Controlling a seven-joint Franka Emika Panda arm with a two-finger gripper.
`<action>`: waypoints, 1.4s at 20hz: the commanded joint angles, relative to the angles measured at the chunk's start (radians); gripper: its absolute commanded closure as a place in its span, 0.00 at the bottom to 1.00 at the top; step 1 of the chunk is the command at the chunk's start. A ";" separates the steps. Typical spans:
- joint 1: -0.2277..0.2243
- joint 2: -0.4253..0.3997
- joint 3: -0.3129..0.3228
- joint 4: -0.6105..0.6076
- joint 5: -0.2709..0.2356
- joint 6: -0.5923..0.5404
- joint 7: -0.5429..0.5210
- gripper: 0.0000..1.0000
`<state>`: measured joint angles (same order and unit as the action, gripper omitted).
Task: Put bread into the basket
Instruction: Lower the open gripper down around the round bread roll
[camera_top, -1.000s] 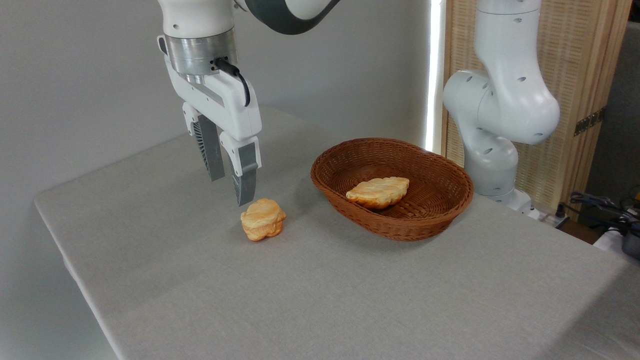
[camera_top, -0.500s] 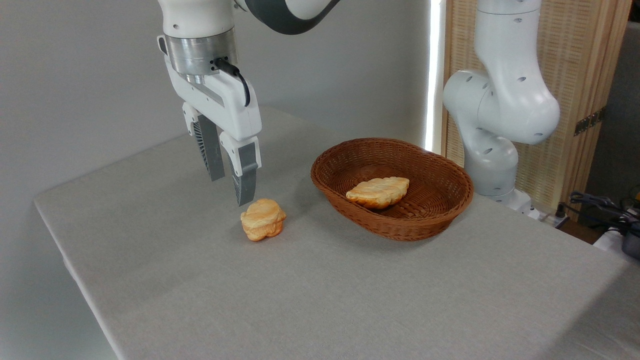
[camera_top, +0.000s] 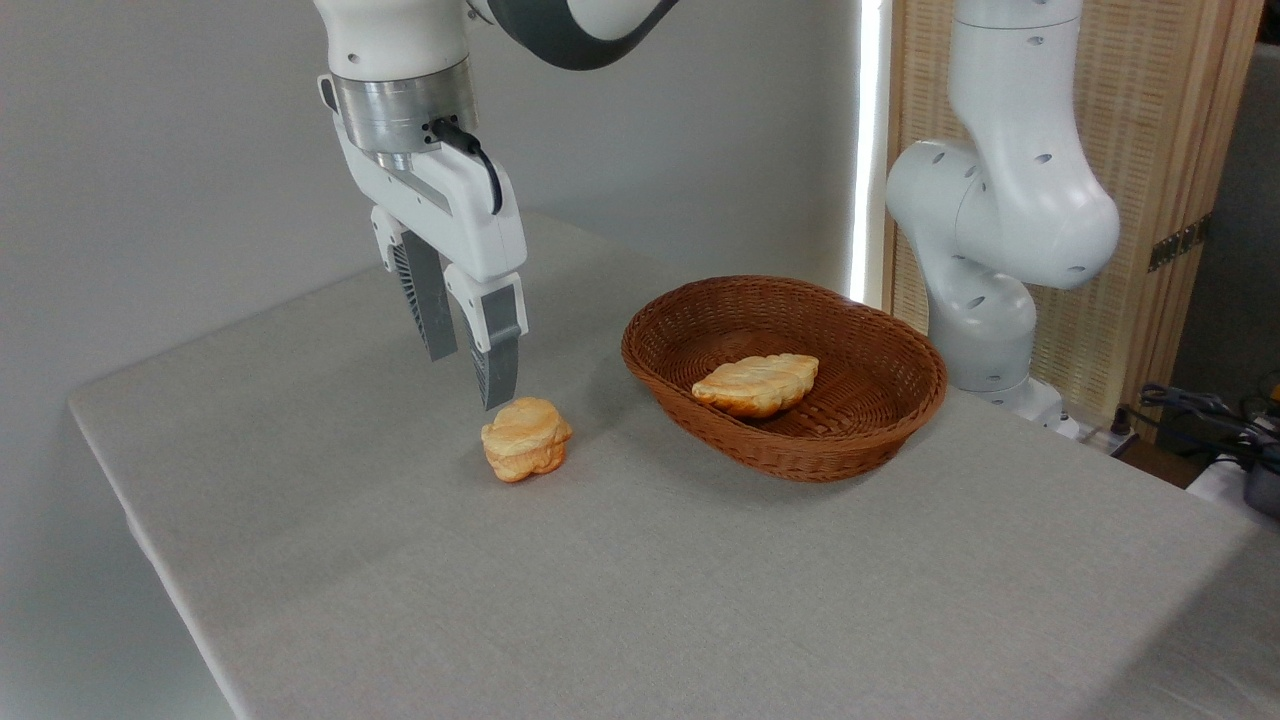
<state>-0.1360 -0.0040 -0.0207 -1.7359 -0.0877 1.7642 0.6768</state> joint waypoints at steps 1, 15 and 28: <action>-0.005 -0.001 -0.019 -0.011 -0.001 -0.011 -0.008 0.00; -0.042 0.007 -0.053 -0.209 0.003 0.047 0.036 0.00; -0.080 0.071 -0.056 -0.212 -0.041 0.129 0.024 0.00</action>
<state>-0.2055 0.0621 -0.0843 -1.9505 -0.1085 1.8769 0.7004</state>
